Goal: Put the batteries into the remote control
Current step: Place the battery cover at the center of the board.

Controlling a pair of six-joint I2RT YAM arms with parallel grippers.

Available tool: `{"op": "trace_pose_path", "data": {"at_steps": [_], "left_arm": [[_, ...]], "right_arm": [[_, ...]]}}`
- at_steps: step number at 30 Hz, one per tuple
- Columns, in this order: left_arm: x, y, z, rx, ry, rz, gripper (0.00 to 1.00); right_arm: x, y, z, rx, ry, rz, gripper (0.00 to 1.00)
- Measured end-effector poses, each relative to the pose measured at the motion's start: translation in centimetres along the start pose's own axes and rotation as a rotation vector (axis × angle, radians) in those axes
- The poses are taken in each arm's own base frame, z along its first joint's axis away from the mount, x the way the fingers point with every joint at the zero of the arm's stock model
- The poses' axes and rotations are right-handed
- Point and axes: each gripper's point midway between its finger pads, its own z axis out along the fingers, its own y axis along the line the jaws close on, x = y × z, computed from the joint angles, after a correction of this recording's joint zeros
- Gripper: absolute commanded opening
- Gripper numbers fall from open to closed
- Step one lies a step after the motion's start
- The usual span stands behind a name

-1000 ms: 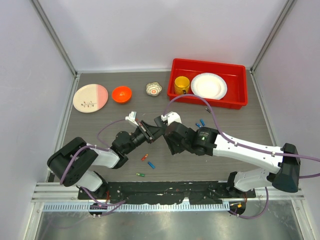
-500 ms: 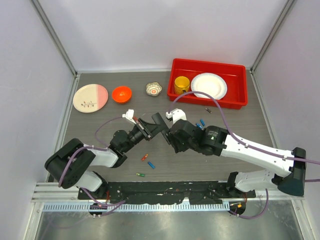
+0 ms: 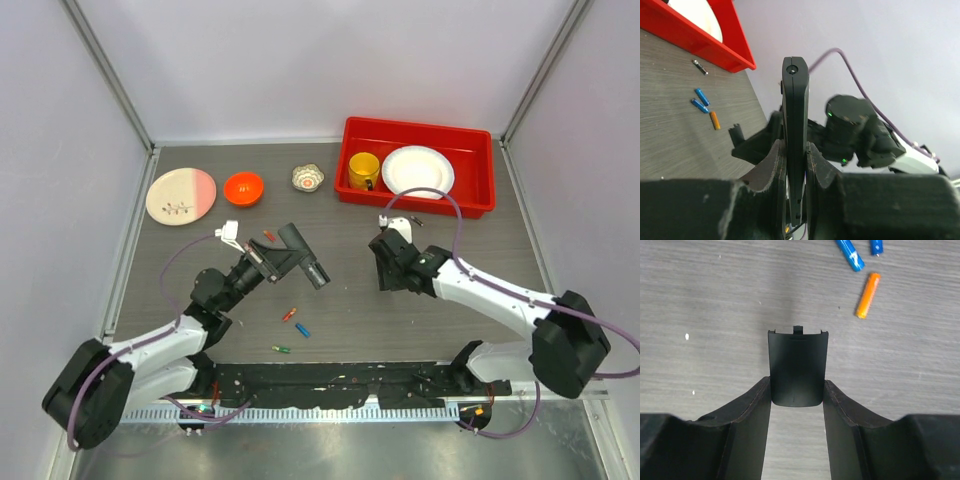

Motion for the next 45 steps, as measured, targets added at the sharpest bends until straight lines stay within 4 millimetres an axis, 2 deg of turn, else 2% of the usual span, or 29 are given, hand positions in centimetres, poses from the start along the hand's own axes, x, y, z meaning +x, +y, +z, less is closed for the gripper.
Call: {"op": "trace_pose_path", "data": {"at_steps": [4,8,13,16,20,23,28,31,32,34,36,38,41,43,45], "left_arm": [[0.1,-0.7,-1.8,0.020,-0.010,0.036,0.00],[0.8,0.3,-2.5,-0.014,0.017,0.045,0.00],[1.8,1.0,-2.8,-0.042,0.064,0.029,0.00],[2.1,1.5,-3.1,-0.069,0.079,0.022,0.00],[2.5,2.2,-3.5,-0.109,0.096,0.012,0.00],[2.3,1.9,-3.7,-0.101,0.090,0.016,0.00],[2.0,1.1,-3.9,-0.076,0.077,0.033,0.00],[2.0,1.2,-3.9,-0.078,0.074,0.041,0.00],[2.0,1.3,-3.9,-0.079,0.074,0.041,0.00],[2.1,1.6,-4.0,-0.081,0.073,0.039,0.00],[2.4,2.2,-4.2,-0.092,0.077,0.032,0.00],[2.7,2.8,-4.2,-0.110,0.090,0.023,0.00],[3.5,3.4,-4.2,-0.128,0.129,0.010,0.00],[4.0,3.8,-4.2,-0.139,0.158,-0.002,0.00],[4.6,3.9,-4.2,-0.134,0.188,-0.013,0.00]], "right_arm": [[0.0,0.6,2.5,0.010,0.037,0.011,0.29],[0.5,1.3,4.9,0.013,0.092,0.005,0.29],[0.9,1.2,6.9,0.023,0.138,0.022,0.31],[0.7,1.3,7.6,0.024,0.146,0.032,0.37],[-0.1,1.8,7.7,0.013,0.130,0.040,0.60],[-0.1,1.8,7.7,0.012,0.131,0.042,0.69],[-0.4,1.5,7.1,0.020,0.121,0.049,0.74],[-1.8,0.5,5.9,0.040,0.067,0.088,0.71],[-2.5,-0.1,5.4,0.053,0.037,0.111,0.67],[-4.0,-1.9,4.8,0.091,-0.024,0.176,0.63],[-4.6,-4.1,4.8,0.130,-0.060,0.247,0.58],[-4.0,-6.6,5.5,0.177,-0.050,0.313,0.52],[-2.5,-9.0,6.7,0.219,0.009,0.372,0.50],[-1.9,-9.4,7.4,0.220,0.033,0.389,0.50],[-1.6,-8.9,7.6,0.196,0.040,0.388,0.49]]}}
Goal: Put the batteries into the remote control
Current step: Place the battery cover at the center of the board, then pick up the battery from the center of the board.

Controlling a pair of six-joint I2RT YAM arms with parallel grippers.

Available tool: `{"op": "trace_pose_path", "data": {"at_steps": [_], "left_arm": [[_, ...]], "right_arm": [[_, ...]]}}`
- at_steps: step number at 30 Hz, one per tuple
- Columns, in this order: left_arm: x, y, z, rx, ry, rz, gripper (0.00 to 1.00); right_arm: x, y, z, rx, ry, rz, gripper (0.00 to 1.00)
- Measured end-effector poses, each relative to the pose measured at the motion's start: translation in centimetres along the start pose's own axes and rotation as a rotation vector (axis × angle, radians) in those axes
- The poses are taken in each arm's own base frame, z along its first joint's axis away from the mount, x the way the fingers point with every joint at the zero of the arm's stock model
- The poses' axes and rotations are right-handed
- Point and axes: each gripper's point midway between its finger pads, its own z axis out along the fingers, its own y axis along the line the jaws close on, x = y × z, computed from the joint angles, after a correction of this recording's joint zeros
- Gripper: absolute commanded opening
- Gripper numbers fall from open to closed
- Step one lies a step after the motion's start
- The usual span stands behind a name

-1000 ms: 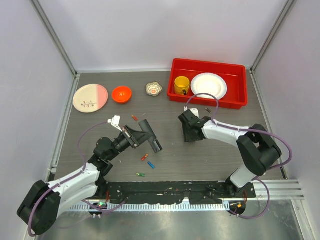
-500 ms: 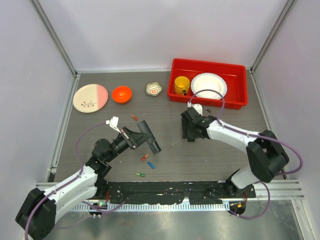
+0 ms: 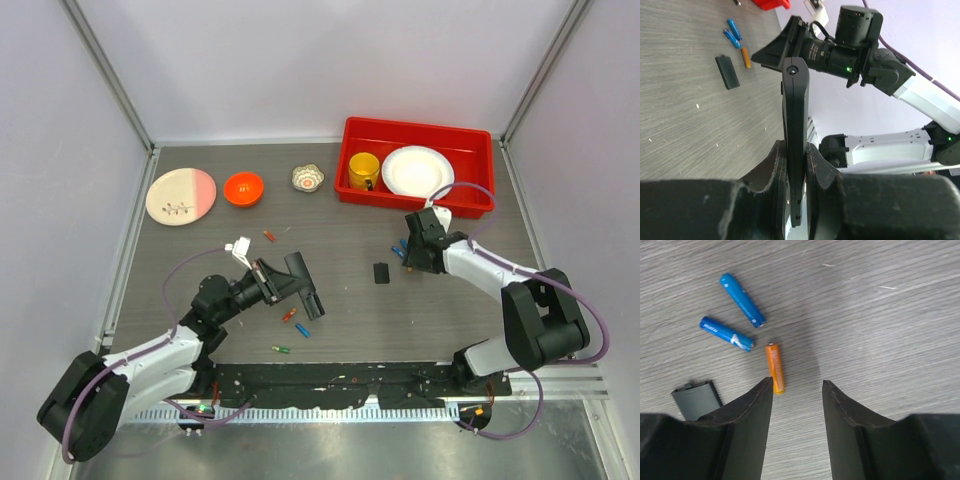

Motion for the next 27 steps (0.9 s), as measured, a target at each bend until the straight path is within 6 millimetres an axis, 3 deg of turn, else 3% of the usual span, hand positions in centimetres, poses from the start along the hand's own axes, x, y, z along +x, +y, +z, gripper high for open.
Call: {"op": "trace_pose_path", "data": {"at_steps": [12,27], "left_arm": [[0.5,-1.9,0.2,0.083,0.051,0.023,0.00],[0.8,-1.8,0.2,0.088,0.068,0.022,0.00]], "right_arm": [[0.1,1.4,0.4,-0.074,-0.007,0.001,0.45],[1.0,1.6,1.5,-0.074,0.023,-0.019,0.37]]}}
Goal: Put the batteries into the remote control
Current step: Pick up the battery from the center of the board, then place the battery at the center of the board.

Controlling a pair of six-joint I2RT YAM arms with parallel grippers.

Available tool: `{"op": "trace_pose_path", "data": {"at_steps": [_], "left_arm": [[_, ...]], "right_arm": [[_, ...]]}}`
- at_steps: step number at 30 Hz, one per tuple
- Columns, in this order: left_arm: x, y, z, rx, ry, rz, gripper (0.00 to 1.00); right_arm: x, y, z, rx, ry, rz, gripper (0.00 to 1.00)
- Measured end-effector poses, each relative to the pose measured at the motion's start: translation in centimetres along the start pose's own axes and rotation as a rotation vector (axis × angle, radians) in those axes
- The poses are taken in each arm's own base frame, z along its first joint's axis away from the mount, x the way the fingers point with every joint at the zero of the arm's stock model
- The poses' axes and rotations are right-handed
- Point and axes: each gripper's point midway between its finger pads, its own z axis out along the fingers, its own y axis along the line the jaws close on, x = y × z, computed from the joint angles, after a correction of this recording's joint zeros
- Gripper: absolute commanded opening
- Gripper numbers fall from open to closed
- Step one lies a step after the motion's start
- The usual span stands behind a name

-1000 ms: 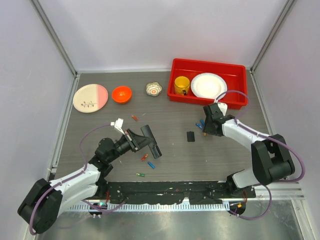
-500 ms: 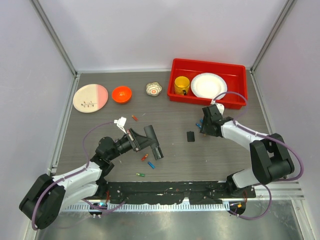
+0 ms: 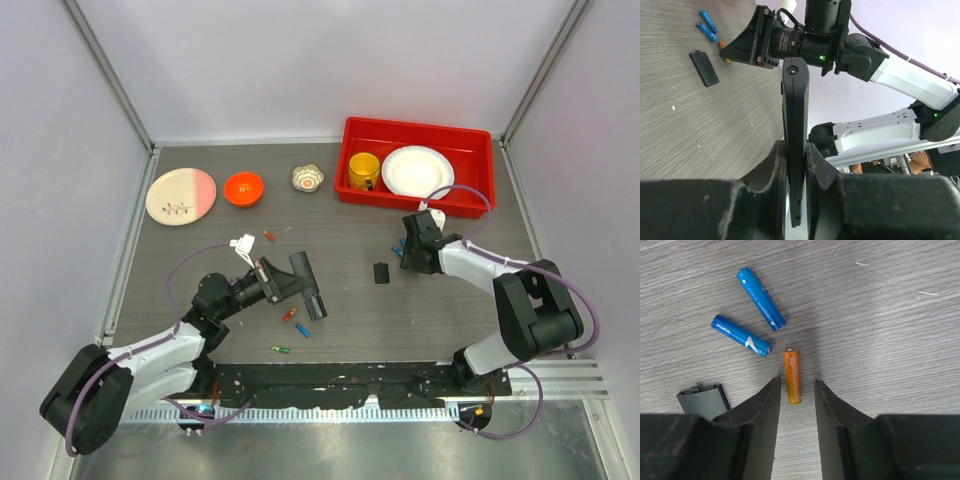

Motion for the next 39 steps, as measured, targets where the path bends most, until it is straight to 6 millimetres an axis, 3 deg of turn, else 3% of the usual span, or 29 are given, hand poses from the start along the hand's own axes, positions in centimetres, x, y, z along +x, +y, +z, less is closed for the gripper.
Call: {"op": "trace_pose_path", "data": {"at_steps": [14,26,32,35,39], "left_arm": [[0.5,-0.6,0.2,0.047,0.038,-0.014,0.00],[0.6,-0.9,0.2,0.060,0.041,-0.012,0.00],[0.4,-1.6,0.0,0.079,0.033,0.000,0.00],[0.2,-2.0,-0.1,0.087,0.022,0.009,0.00],[-0.4,-2.6,-0.4,0.093,-0.011,0.023,0.00]], "right_arm": [[-0.4,0.0,0.5,0.008,-0.019,-0.007,0.31],[-0.8,0.1,0.8,0.009,-0.034,-0.011,0.01],[-0.4,0.3,0.0,-0.006,-0.023,0.014,0.01],[0.3,1.9,-2.2,-0.058,-0.043,0.035,0.01],[1.3,7.1,-5.7,-0.209,-0.077,0.080,0.01]]}}
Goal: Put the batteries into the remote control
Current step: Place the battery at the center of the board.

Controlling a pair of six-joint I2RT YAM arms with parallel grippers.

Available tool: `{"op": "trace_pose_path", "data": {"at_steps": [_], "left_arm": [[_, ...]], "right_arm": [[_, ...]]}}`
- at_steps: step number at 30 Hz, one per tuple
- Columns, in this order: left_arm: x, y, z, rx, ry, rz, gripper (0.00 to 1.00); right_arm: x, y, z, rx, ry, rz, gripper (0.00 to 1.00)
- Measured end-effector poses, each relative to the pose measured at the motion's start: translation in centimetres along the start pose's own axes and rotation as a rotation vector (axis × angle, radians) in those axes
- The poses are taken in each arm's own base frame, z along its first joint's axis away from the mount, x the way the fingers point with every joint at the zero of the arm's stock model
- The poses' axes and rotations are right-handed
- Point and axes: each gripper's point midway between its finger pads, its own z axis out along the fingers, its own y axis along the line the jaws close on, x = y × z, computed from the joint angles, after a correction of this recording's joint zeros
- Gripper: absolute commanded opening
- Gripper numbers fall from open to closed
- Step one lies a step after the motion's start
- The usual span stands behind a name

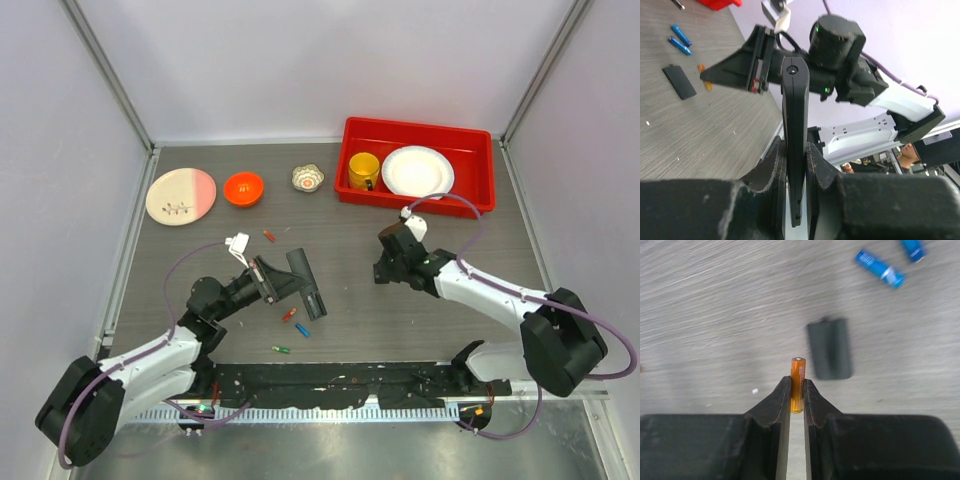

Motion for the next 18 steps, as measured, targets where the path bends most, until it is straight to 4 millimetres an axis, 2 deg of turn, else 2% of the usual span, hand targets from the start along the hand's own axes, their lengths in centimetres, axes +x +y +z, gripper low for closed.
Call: {"op": "trace_pose_path", "data": {"at_steps": [3,7,13,16,18], "left_arm": [[-0.8,-0.3,-0.3,-0.010,-0.048,0.007,0.01],[-2.4,-0.9,-1.5,-0.024,-0.165,0.033,0.00],[-5.4,-2.0,-4.5,-0.034,-0.390,0.080,0.00],[-6.8,-2.9,-6.2,-0.028,-0.495,0.107,0.00],[-7.2,-2.4,-6.9,-0.058,-0.532,0.112,0.00]], "right_arm": [[1.4,3.0,-0.8,-0.058,0.013,0.133,0.01],[1.1,3.9,-0.5,-0.011,-0.004,0.364,0.01],[-1.8,5.3,1.4,0.085,-0.094,0.678,0.01],[-2.3,5.3,3.0,0.153,-0.129,0.774,0.01],[-2.3,5.4,4.4,0.208,-0.139,0.806,0.01]]}}
